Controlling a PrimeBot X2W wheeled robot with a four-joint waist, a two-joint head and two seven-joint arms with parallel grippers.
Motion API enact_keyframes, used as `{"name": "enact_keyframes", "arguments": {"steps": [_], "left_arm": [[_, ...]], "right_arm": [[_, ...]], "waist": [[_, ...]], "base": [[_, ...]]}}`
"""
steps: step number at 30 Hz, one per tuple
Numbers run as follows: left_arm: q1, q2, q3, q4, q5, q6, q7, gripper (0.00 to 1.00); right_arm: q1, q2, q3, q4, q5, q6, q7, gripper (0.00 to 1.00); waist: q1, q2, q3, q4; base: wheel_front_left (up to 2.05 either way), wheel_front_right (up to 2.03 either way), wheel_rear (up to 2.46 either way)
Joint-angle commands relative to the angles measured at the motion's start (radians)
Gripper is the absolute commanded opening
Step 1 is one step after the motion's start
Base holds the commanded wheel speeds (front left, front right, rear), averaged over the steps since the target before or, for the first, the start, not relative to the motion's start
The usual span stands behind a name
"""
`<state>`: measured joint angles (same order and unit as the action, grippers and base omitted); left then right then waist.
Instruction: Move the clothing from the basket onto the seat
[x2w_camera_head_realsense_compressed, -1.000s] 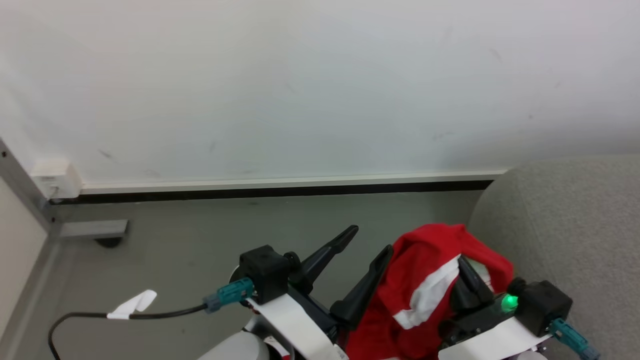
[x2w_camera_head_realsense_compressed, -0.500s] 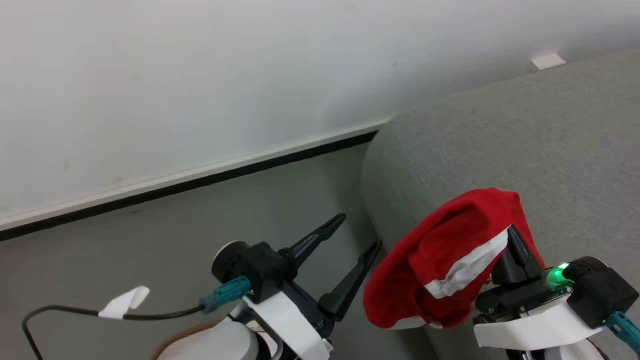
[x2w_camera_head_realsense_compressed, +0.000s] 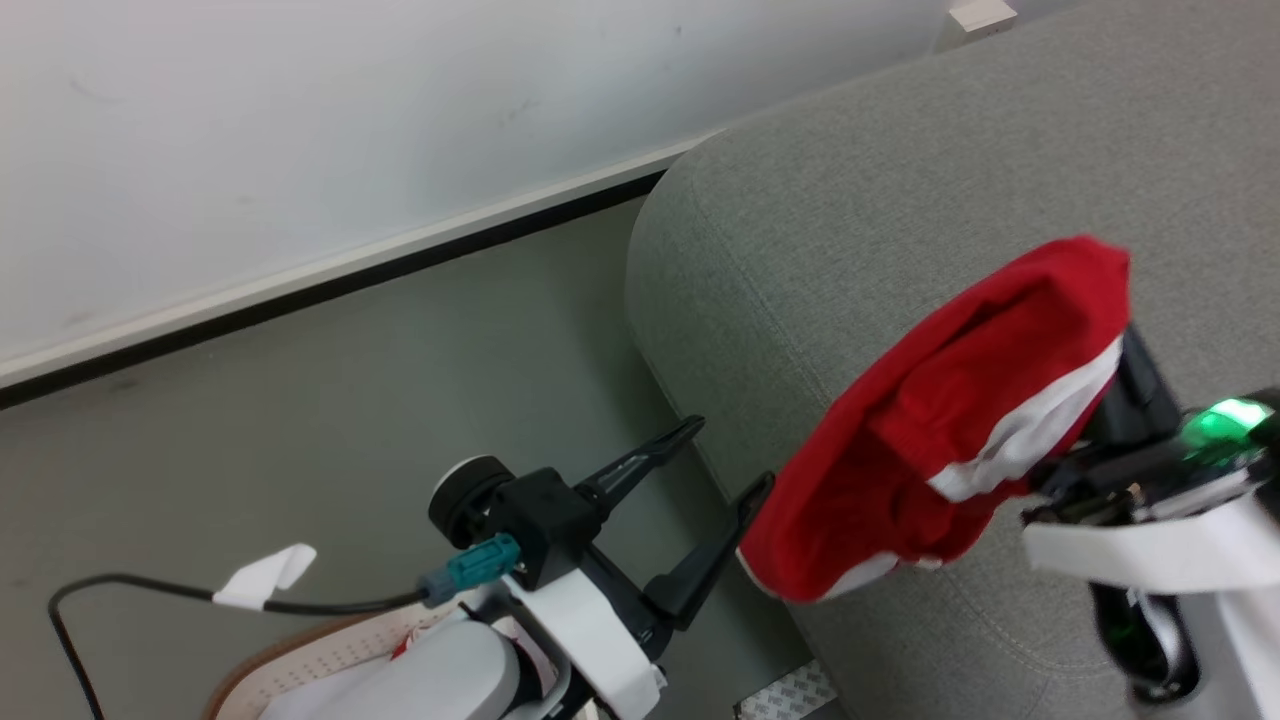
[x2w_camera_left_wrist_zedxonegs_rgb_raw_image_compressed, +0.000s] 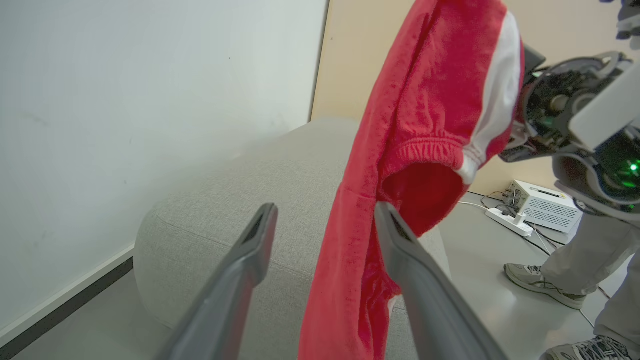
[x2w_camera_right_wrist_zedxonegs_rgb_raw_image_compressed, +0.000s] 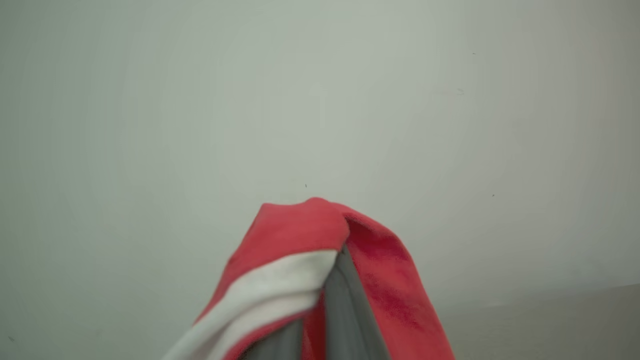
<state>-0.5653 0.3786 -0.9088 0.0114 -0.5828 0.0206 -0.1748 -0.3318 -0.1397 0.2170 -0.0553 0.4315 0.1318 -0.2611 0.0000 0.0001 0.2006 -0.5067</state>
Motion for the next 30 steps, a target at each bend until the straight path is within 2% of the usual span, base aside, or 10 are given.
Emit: {"name": "enact_keyframes", "arguments": {"steps": [1, 7, 11, 13, 19, 24, 30], "left_arm": [[-0.016, 0.006, -0.002, -0.002, 0.009, -0.004, 0.007, 1.00], [-0.066, 0.020, -0.008, -0.023, 0.028, -0.018, 0.041, 1.00], [-0.113, 0.035, -0.007, -0.046, 0.041, -0.026, 0.076, 1.00], [-0.134, 0.039, -0.007, -0.052, 0.049, -0.030, 0.089, 1.00], [-0.181, 0.037, -0.009, -0.057, 0.059, -0.042, 0.104, 1.00], [-0.200, 0.041, 0.000, -0.058, 0.062, -0.037, 0.098, 1.00], [-0.208, 0.041, 0.003, -0.052, 0.063, -0.035, 0.086, 1.00]], "right_arm": [[-0.059, -0.027, -0.022, 0.005, 0.013, -0.002, 0.003, 0.00], [-0.274, -0.115, -0.120, 0.087, 0.094, -0.002, 0.074, 0.00], [-0.418, -0.180, -0.231, 0.149, 0.118, -0.002, 0.098, 0.00], [-0.487, -0.190, -0.296, 0.180, 0.137, -0.002, 0.097, 0.00], [-0.641, -0.276, -0.460, 0.339, 0.084, -0.002, 0.130, 0.00], [-0.660, -0.345, -0.465, 0.513, -0.016, -0.002, 0.190, 0.00], [-0.596, -0.381, -0.403, 0.745, -0.082, -0.002, 0.314, 0.00]], "waist": [[0.0000, -0.0001, 0.031, 0.020], [0.0000, -0.0001, 0.135, 0.081], [0.0000, -0.0001, 0.236, 0.132], [0.0000, -0.0001, 0.282, 0.159], [0.0000, -0.0001, 0.380, 0.240], [0.0000, -0.0001, 0.436, 0.287], [0.0000, -0.0001, 0.466, 0.311]], "base": [[0.00, 0.00, 0.00], [0.00, 0.00, 0.00], [0.00, 0.00, 0.00], [0.00, 0.00, 0.00], [0.00, 0.00, 0.00], [0.00, 0.00, 0.00], [0.00, 0.00, 0.00]]}}
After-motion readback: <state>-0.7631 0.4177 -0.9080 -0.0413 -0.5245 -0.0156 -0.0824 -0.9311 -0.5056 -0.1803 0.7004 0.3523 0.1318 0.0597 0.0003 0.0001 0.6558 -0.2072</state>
